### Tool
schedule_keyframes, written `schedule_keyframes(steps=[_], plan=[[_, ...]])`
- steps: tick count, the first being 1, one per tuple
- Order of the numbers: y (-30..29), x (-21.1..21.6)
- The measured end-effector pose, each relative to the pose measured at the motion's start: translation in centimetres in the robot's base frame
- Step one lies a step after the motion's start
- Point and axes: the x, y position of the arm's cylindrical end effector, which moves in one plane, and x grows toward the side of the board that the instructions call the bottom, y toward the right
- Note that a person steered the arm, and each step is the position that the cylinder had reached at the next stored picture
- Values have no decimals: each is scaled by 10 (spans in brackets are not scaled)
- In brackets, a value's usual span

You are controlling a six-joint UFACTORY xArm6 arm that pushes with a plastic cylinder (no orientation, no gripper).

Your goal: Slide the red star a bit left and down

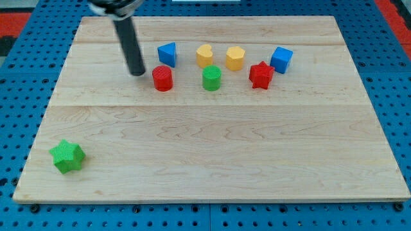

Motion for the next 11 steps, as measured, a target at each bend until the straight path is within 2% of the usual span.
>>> schedule_keyframes(steps=[1, 2, 3, 4, 5, 7, 8, 9, 10, 11], plan=[[53, -1], [73, 24], [18, 39], [32, 1], [-5, 13], [-15, 108], [8, 105], [17, 57], [-62, 64], [-24, 85]])
